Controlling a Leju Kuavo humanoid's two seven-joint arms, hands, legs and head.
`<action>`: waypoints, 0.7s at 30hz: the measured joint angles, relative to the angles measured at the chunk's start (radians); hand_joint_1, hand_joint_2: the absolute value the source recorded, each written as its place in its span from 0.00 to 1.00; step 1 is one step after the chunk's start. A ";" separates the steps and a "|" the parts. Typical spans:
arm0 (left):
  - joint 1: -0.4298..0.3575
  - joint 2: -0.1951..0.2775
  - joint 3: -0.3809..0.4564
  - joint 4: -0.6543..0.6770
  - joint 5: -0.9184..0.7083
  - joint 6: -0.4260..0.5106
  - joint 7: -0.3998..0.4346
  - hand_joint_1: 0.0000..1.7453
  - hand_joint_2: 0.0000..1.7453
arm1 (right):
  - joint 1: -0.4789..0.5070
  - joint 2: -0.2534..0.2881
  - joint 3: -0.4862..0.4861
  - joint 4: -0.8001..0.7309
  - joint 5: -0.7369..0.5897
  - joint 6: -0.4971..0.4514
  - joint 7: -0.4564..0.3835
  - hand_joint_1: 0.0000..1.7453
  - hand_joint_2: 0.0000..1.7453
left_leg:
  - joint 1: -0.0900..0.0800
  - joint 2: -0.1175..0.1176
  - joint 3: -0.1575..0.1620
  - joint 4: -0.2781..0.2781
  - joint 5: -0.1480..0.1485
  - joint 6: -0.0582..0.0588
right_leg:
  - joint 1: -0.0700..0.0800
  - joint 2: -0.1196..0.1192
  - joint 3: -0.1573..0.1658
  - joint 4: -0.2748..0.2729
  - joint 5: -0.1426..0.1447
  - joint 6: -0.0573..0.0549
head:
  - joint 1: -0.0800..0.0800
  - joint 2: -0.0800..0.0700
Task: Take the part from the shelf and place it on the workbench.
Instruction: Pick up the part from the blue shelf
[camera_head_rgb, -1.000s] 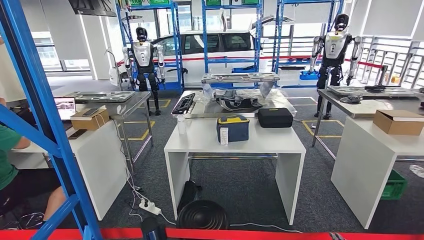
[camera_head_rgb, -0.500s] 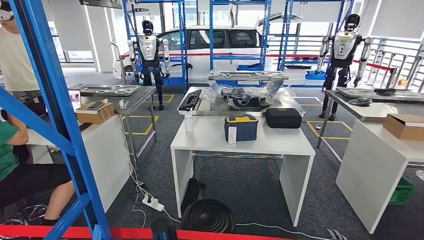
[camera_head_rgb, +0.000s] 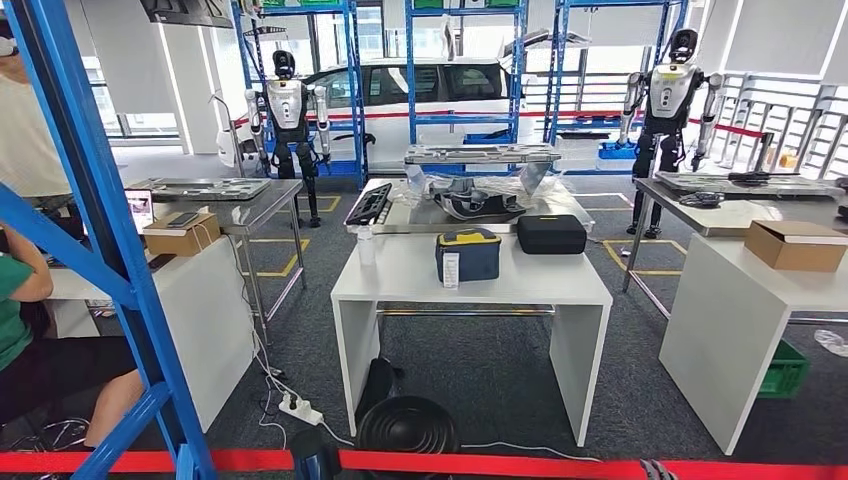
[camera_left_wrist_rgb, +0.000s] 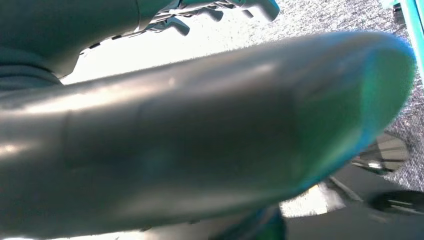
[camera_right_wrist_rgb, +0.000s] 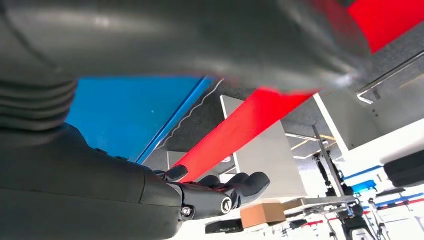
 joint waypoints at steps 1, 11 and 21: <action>0.000 0.000 0.000 0.000 -0.001 0.000 0.000 0.00 0.00 | 0.000 0.000 0.000 0.000 -0.001 0.000 -0.001 0.00 0.00 | -0.002 0.000 0.025 -0.040 0.008 0.006 | 0.001 0.000 -0.002 0.000 0.004 0.007 | 0.000 0.000; 0.002 -0.002 0.000 0.000 -0.016 -0.004 0.010 0.00 0.00 | 0.010 0.001 0.000 0.000 0.005 0.016 0.003 0.00 0.00 | -0.014 0.007 -0.026 -0.064 0.071 0.065 | -0.001 0.002 -0.087 0.268 -0.168 0.042 | 0.000 0.000; 0.003 -0.007 0.000 0.000 -0.005 -0.004 -0.006 0.00 0.00 | -0.023 0.012 0.000 0.013 0.014 0.016 -0.012 0.00 0.00 | -0.022 0.006 -0.058 -0.051 0.090 0.057 | 0.017 0.003 0.105 -0.019 -0.095 0.008 | -0.007 0.000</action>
